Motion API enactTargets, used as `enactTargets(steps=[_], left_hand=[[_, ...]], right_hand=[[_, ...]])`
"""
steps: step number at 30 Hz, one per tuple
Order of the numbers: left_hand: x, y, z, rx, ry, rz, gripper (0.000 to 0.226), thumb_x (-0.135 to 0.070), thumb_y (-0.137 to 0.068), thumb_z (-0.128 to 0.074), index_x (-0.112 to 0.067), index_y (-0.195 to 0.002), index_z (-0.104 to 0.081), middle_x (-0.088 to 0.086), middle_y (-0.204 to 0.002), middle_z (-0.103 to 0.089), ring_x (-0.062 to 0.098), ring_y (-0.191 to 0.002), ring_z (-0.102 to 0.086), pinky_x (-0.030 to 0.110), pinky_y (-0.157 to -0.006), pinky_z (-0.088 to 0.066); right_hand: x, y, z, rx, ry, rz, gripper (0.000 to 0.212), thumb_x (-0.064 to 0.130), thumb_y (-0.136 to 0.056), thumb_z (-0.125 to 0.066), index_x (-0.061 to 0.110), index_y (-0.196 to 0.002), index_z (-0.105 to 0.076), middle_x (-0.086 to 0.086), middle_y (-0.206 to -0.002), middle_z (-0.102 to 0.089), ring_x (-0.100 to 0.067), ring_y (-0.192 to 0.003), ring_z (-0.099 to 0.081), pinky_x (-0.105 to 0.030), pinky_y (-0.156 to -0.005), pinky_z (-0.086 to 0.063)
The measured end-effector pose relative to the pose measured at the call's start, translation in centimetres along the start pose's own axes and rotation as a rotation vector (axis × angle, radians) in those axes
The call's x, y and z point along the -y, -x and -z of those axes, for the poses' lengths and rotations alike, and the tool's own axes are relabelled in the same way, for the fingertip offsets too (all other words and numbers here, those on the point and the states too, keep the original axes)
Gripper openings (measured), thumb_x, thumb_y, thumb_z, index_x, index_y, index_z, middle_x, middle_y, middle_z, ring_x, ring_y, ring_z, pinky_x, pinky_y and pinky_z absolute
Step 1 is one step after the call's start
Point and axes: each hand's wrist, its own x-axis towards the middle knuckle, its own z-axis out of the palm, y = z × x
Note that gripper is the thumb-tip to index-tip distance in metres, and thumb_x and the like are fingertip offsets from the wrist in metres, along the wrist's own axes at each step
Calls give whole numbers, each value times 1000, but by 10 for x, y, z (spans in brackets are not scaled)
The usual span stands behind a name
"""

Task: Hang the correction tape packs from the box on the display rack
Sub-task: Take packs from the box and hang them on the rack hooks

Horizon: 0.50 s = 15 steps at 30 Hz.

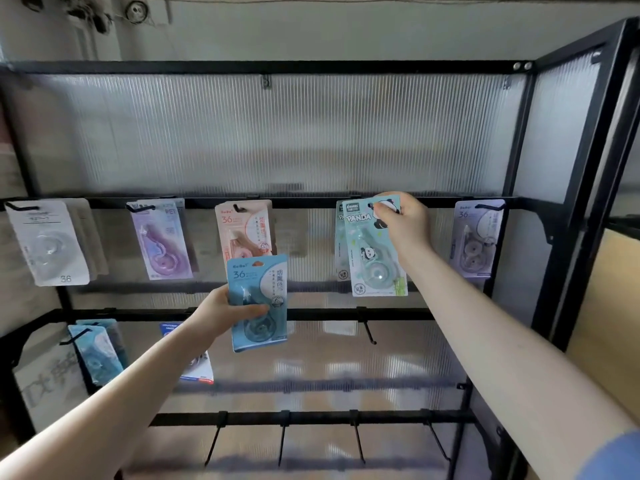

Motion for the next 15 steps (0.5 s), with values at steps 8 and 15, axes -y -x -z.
enactTargets(steps=[8,15], left_hand=[[6,6,0,-16,-27,29,32,-3,-78,-74,-12,-107,-63,6,-99,-74,27,-92,-70,48,-88,-54],[3,8,2,-21,-40,39,31,-4,-79,-73,-12,-107,-63,4,-98,-74,25,-91,-71,46,-86,-55]], right_hand=[[-1,-7,-4,-1,109,122,23,-4,-79,-58,12,-95,-65,-5,-88,-64,-11,-63,-59,-11,-48,-43],[-16,-16,-15,-17,272,134,25,-1,-81,-58,21,-86,-69,2,-90,-68,-20,-80,-64,-29,-68,-51]])
